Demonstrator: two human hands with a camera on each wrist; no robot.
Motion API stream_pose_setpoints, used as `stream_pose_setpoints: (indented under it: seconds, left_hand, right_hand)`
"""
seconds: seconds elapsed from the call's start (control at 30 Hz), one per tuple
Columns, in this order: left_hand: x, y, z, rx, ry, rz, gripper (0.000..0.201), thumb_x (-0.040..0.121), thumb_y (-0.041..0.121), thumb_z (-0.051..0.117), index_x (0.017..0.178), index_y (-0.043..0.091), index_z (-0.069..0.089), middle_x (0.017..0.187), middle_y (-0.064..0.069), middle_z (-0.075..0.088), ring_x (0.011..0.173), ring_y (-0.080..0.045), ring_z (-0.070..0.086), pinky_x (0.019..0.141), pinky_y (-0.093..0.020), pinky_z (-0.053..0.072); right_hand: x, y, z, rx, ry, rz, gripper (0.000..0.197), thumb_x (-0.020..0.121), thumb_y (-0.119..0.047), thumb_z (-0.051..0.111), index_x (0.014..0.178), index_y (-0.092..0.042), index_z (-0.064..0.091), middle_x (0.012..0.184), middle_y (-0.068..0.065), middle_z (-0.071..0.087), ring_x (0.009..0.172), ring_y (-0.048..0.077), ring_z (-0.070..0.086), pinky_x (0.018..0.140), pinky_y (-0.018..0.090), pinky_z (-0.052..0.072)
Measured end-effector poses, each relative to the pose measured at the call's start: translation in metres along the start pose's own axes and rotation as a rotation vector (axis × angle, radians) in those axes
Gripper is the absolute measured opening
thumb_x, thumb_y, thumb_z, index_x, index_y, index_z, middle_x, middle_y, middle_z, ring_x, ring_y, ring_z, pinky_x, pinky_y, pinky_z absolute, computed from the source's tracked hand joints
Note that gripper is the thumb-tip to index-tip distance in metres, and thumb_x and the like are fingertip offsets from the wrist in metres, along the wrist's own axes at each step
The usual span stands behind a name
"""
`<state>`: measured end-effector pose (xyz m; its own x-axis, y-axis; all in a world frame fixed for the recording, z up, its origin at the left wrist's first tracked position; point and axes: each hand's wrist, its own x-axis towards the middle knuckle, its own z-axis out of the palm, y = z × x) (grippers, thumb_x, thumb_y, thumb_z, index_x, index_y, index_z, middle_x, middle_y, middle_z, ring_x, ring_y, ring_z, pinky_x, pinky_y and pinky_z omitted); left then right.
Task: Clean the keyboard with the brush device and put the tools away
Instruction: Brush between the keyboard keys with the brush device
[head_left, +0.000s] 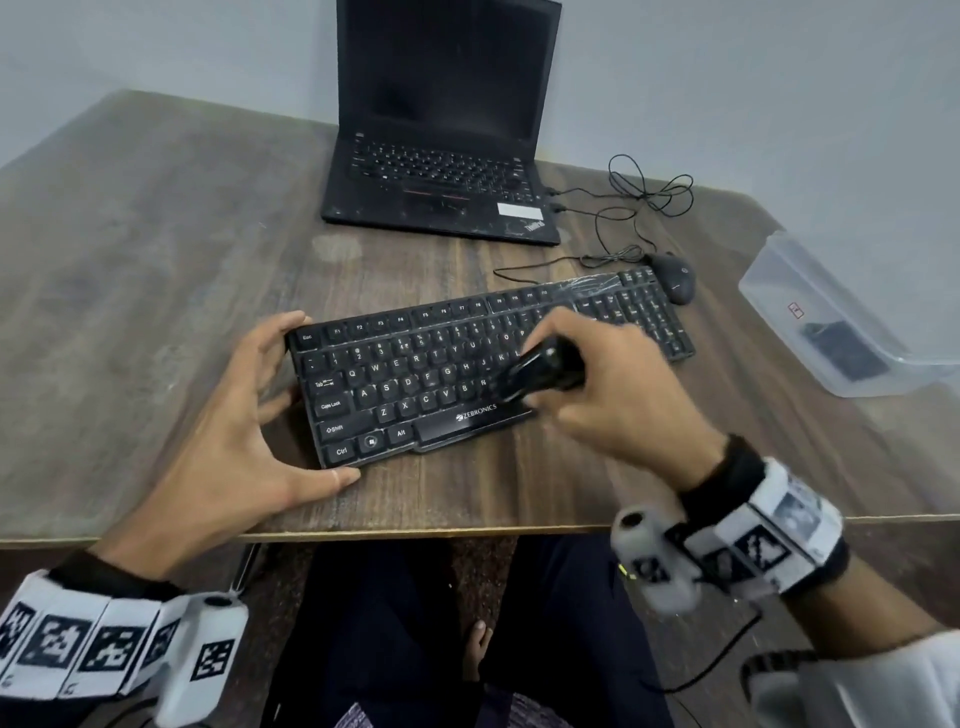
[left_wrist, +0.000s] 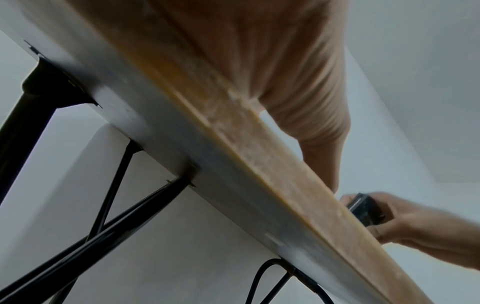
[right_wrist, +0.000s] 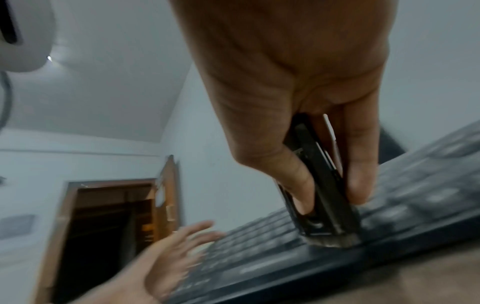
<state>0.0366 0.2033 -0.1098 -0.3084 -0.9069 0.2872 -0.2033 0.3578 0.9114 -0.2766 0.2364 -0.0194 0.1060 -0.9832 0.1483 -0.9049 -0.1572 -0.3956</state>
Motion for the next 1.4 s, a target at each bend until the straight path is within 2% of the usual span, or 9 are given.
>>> stream_pose_setpoints:
  seconds: [0.13,0.23,0.3,0.5,0.67,0.73,1.0,1.23,1.4]
  left_hand:
    - [0.0,0.001,0.0,-0.019,0.014,0.002,0.13,0.042,0.011,0.098,0.151,0.037,0.033,0.156,0.016,0.041,0.148,-0.004,0.035,0.119,-0.049,0.035]
    - [0.001,0.003,0.003,-0.016,0.015,0.048,0.129,0.04,0.01,0.097,0.15,0.034,0.034,0.154,0.018,0.043,0.147,-0.003,0.037,0.121,-0.034,0.034]
    - [0.0,0.001,0.003,-0.021,0.026,0.067,0.13,0.038,0.008,0.097,0.149,0.034,0.035,0.155,0.015,0.043,0.147,-0.007,0.038,0.119,-0.033,0.031]
    - [0.004,-0.009,0.001,-0.067,0.039,0.068,0.136,0.032,0.0,0.098,0.149,0.034,0.037,0.157,0.006,0.042,0.146,-0.018,0.042,0.117,-0.055,0.033]
    - [0.004,-0.008,0.002,-0.092,0.04,0.094,0.131,0.034,-0.001,0.096,0.148,0.029,0.038,0.154,0.002,0.045,0.146,-0.017,0.042,0.117,-0.037,0.037]
    - [0.004,-0.007,0.003,-0.105,0.045,0.095,0.13,0.035,-0.001,0.095,0.147,0.029,0.038,0.153,0.005,0.046,0.146,-0.015,0.042,0.114,-0.033,0.038]
    - [0.005,-0.01,0.002,-0.105,0.036,0.087,0.132,0.032,-0.003,0.096,0.145,0.037,0.039,0.154,0.006,0.045,0.144,-0.017,0.044,0.113,-0.037,0.039]
    - [0.005,-0.009,0.003,-0.125,0.048,0.087,0.129,0.033,-0.004,0.095,0.143,0.036,0.04,0.153,0.008,0.046,0.143,-0.014,0.045,0.113,-0.036,0.039]
    - [0.005,-0.011,0.004,-0.121,0.044,0.103,0.132,0.032,-0.009,0.095,0.144,0.033,0.04,0.152,0.006,0.048,0.144,-0.017,0.045,0.112,-0.04,0.04]
  right_hand:
    - [0.024,0.065,-0.036,-0.167,0.129,0.241,0.038,0.078,-0.02,0.088,0.108,-0.025,0.066,0.098,-0.005,0.074,0.099,0.026,0.072,0.085,0.034,0.054]
    - [0.038,0.081,-0.05,-0.197,0.155,0.313,0.039,0.079,-0.023,0.089,0.11,-0.023,0.065,0.098,-0.001,0.071,0.101,0.029,0.07,0.082,0.031,0.048]
    - [0.043,0.068,-0.046,-0.182,0.149,0.278,0.037,0.079,-0.023,0.088,0.108,-0.025,0.064,0.097,-0.003,0.071,0.099,0.026,0.07,0.083,0.03,0.05]
    - [0.042,0.005,-0.006,-0.034,0.007,-0.064,0.039,0.078,-0.022,0.088,0.106,-0.027,0.062,0.092,-0.011,0.074,0.087,0.013,0.071,0.077,0.028,0.056]
    - [0.072,0.051,-0.039,-0.082,0.153,0.18,0.039,0.081,-0.02,0.088,0.112,-0.026,0.065,0.103,-0.005,0.072,0.1,0.019,0.07,0.093,0.034,0.058]
    - [0.081,0.07,-0.053,-0.137,0.202,0.284,0.04,0.082,-0.022,0.088,0.115,-0.023,0.065,0.105,-0.001,0.071,0.104,0.024,0.07,0.089,0.03,0.056]
    - [0.094,0.018,-0.02,-0.057,0.051,-0.025,0.04,0.078,-0.024,0.09,0.109,-0.027,0.065,0.099,-0.009,0.073,0.098,0.019,0.068,0.086,0.028,0.053]
    - [0.114,0.083,-0.051,-0.161,0.268,0.339,0.044,0.083,-0.027,0.084,0.122,-0.018,0.066,0.116,0.008,0.075,0.111,0.028,0.069,0.099,0.037,0.054]
    - [0.11,0.054,-0.035,-0.009,0.167,0.176,0.037,0.078,-0.033,0.089,0.105,-0.025,0.065,0.099,-0.005,0.074,0.093,0.017,0.07,0.084,0.033,0.057]
